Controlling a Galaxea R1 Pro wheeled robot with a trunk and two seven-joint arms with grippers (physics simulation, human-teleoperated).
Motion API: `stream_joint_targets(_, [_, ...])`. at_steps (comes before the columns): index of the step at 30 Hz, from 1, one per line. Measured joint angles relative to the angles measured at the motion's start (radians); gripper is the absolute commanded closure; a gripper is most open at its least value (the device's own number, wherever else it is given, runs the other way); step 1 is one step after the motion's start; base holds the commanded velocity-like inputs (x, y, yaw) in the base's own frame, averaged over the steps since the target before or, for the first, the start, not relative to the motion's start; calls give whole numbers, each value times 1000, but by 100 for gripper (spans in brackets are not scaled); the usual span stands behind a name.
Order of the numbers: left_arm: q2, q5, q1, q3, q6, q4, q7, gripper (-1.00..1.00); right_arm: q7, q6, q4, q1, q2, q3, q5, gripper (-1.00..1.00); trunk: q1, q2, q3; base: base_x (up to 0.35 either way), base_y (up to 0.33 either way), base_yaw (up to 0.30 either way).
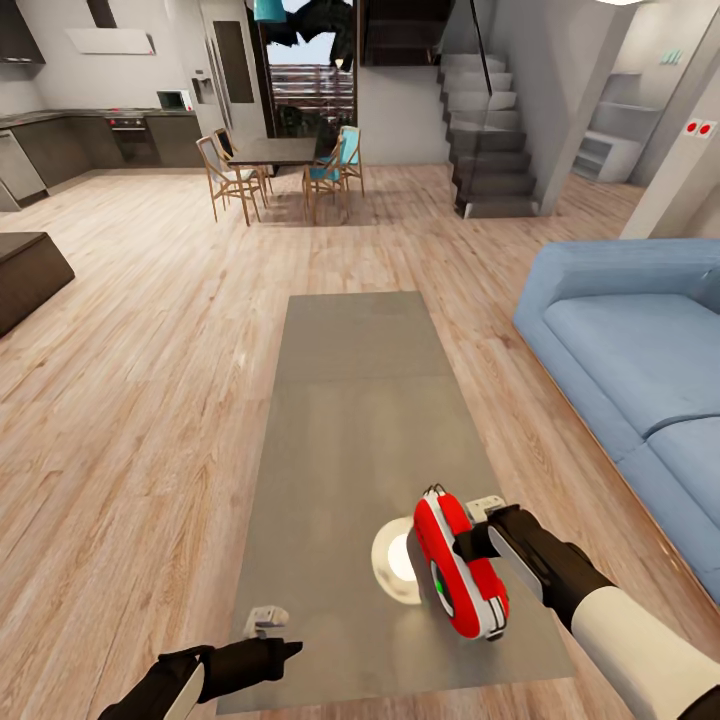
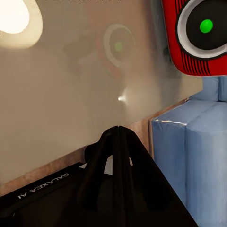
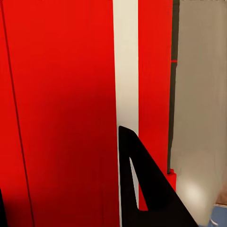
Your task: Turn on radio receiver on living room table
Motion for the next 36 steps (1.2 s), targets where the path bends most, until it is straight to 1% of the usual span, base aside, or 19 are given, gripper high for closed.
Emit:
stream_joint_targets(6, [0,0,0,0,0,0,0,100,0,-6,2,0,0,0,-2,100,0,0,0,0,0,0])
stream_joint_targets(7, [0,0,0,0,0,0,0,100,0,-6,2,0,1,0,-2,-100,0,0,0,0,0,0])
stream_joint_targets(8, [0,0,0,-1,-1,1,0,100,1,-28,31,1,1,-3,5,-100,0,0,0,0,0,0])
stream_joint_targets(9, [0,0,0,-1,-1,1,0,100,2,-30,34,1,1,-3,-3,-100,0,0,0,0,0,0])
stream_joint_targets(10, [0,0,-1,-1,-1,1,0,100,2,-31,38,1,1,-3,-1,-100,0,0,0,0,0,0])
stream_joint_targets(21, [2,0,-1,-1,-1,1,0,100,2,-33,39,2,0,-3,-3,-100,1,0,0,0,0,0])
stream_joint_targets(22, [2,0,-1,-1,-1,1,0,100,3,-33,39,2,1,-3,-8,-100,1,0,0,0,0,0])
stream_joint_targets(36, [4,0,-1,-1,-1,1,0,100,4,-31,39,2,0,-3,-3,-100,1,0,0,0,0,0])
